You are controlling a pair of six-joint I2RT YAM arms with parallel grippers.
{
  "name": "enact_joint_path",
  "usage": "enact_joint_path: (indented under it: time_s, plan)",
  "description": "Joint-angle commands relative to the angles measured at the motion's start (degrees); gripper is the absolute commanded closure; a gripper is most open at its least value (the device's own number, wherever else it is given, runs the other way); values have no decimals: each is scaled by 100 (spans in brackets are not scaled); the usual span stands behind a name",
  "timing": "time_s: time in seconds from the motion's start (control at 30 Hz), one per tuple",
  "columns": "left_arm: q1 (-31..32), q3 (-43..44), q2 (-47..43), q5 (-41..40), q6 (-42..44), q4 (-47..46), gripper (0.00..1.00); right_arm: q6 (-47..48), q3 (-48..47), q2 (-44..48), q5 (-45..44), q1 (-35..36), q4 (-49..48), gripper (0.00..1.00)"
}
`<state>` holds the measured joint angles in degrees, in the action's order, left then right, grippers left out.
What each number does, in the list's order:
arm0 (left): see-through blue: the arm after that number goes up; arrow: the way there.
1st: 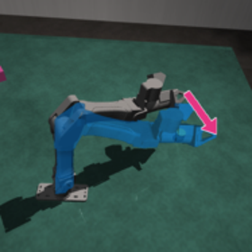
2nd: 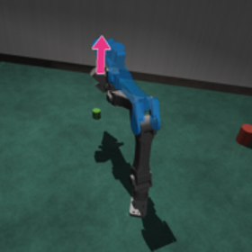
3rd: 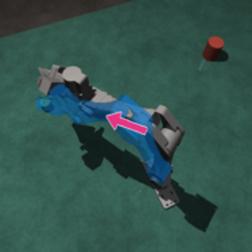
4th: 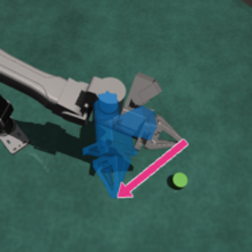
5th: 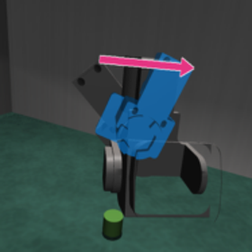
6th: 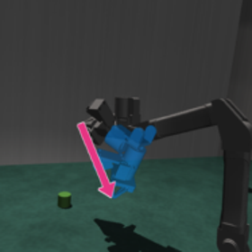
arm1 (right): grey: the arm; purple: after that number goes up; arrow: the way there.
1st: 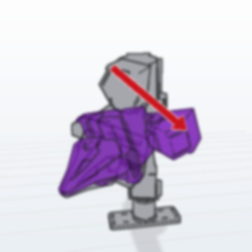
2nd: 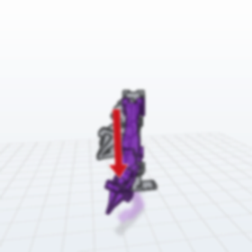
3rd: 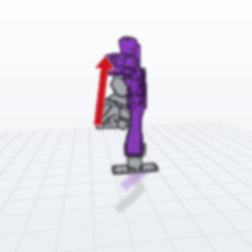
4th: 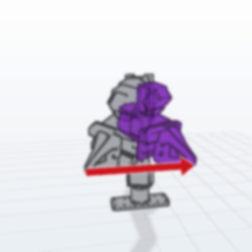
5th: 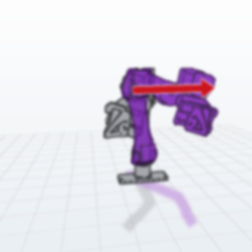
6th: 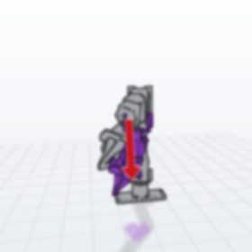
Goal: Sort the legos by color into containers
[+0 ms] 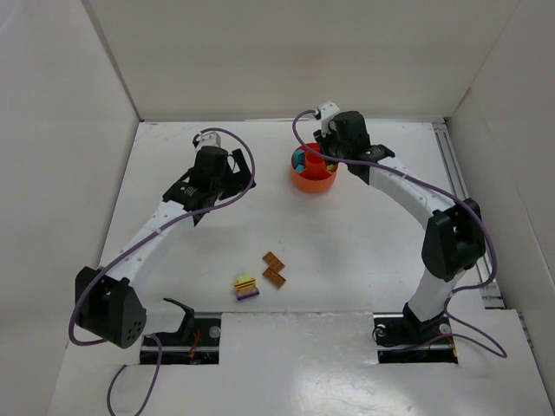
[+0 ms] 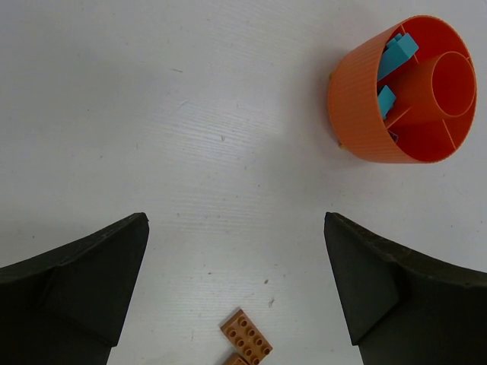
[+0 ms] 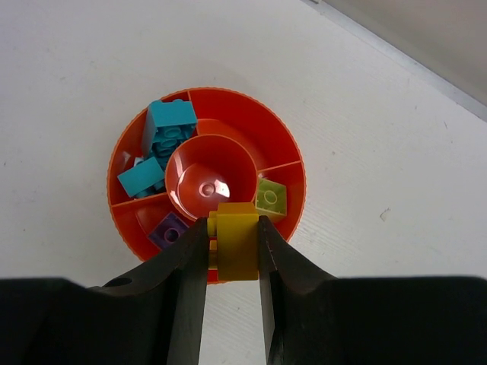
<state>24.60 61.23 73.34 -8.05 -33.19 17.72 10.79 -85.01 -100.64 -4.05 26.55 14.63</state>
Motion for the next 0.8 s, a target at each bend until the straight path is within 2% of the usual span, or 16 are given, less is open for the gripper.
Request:
enact_joint_path:
  time_s: [0.0, 0.77]
  plan:
    - [-17, 222, -39, -65, 216, -119, 1, 46, -270, -43, 98, -53, -22, 88]
    - [-95, 170, -215, -487, 164, -66, 1, 222, -498, -104, 151, -281, 84, 87]
